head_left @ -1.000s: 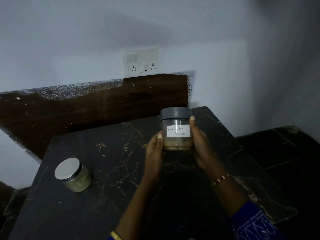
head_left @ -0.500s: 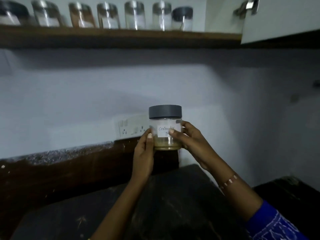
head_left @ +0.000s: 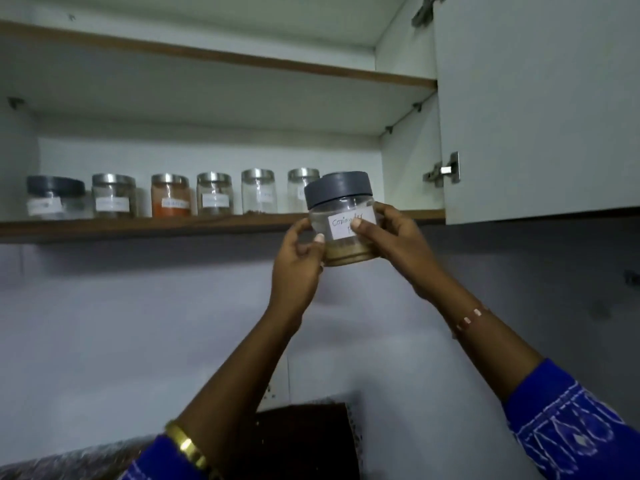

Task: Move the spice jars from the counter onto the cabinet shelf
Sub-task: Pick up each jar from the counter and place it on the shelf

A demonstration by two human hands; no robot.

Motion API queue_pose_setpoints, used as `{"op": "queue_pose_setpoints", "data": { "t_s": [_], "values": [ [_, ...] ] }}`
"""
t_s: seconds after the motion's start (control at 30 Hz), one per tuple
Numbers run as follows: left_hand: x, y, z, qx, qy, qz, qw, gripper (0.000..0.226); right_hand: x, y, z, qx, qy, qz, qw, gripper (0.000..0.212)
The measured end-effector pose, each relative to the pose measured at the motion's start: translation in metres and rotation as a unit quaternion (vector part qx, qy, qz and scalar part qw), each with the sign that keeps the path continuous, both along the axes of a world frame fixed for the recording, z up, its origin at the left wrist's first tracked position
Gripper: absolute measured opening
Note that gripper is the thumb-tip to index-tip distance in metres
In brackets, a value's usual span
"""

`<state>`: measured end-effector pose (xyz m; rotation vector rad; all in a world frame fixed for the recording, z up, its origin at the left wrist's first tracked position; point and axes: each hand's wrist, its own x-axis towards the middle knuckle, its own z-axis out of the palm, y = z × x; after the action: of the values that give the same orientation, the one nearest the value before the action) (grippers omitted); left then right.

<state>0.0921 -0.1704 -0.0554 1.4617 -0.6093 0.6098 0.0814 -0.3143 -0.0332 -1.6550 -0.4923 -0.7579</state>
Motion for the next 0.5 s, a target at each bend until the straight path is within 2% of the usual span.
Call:
{"op": "queue_pose_setpoints", "data": {
  "t_s": [0.1,0.17,0.23,0.33,0.5],
  "values": [
    [0.013,-0.023,0.023,0.010,-0.005,-0.039,0.999,0.045,0.017,-0.020,0.025,0.007,-0.005,-0.013,1.000,0.039],
    [0.022,-0.038,0.036,0.038,-0.019,-0.036,0.998,0.053,0.031,-0.033,0.040,0.019,-0.015,-0.013,1.000,0.034],
    [0.033,-0.049,0.051,0.060,-0.035,-0.020,0.997,0.054,0.044,-0.044,0.053,0.021,-0.027,-0.010,0.999,0.033],
    [0.050,-0.060,0.072,0.082,-0.054,0.013,0.995,0.054,0.066,-0.056,0.066,0.020,-0.037,-0.015,0.999,0.042],
    [0.088,-0.077,0.092,0.166,-0.078,0.066,0.981,0.047,0.108,-0.069,0.075,0.004,-0.059,-0.057,0.997,0.046]
  ]
}}
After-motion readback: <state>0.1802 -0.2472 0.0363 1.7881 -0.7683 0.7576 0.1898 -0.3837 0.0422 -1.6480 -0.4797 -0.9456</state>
